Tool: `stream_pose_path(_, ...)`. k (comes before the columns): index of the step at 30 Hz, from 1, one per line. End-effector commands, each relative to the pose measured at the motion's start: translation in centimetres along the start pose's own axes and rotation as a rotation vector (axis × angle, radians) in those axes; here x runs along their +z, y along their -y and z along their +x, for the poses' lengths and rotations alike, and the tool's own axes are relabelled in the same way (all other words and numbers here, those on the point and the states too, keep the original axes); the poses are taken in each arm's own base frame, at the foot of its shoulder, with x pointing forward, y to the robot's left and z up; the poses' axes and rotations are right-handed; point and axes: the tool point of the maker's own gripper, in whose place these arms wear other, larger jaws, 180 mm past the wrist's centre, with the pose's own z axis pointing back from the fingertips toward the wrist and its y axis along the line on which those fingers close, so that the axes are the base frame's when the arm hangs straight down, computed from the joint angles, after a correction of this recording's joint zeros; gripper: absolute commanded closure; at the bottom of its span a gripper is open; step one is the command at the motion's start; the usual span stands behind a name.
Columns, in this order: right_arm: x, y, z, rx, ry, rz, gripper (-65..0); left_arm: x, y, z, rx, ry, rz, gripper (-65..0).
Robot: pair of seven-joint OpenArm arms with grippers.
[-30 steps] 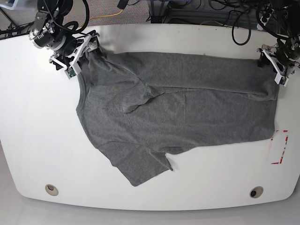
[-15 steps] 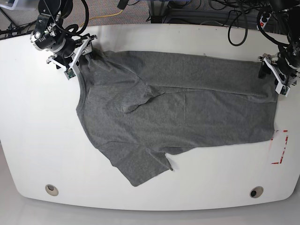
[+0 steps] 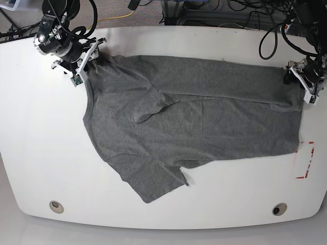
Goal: Fold the T-shirt properly
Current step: 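Pull the held shirt edges apart and toward the robot base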
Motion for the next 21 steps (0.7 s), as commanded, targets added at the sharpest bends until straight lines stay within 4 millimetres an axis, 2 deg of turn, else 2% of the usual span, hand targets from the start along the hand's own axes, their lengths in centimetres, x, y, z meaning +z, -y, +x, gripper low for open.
stream_pose_path(1, 0.5, 0.3, 0.7, 0.014, 0.031, -0.007, -29.3, 0.5, -1.6, 1.0, 0.005, 0.042, 0.025, -39.0)
stream_pose_path(7, 0.5, 0.0, -0.1, 0.009, 0.009, 0.0, -29.2, 0.1, -2.4, 0.1, 0.022, 0.021, 0.028, -39.0)
stream_pose_path(11, -0.2, 0.2, -1.7, -0.017, -0.034, 0.017, -29.5, -0.4, -1.9, -0.5, -0.014, -0.016, 0.028, -39.0)
stream_pose_path(14, -0.1, 1.5, -2.6, -0.003, -0.068, 0.002, -29.3, -0.4, -2.1, -0.8, -0.019, -0.031, 0.038, -39.0)
stream_pose_path(21, 1.4, 4.8, -2.2, 0.071, -0.092, -0.066, -29.6, -0.4, -2.1, -1.2, -0.02, -0.039, 0.038, -39.0)
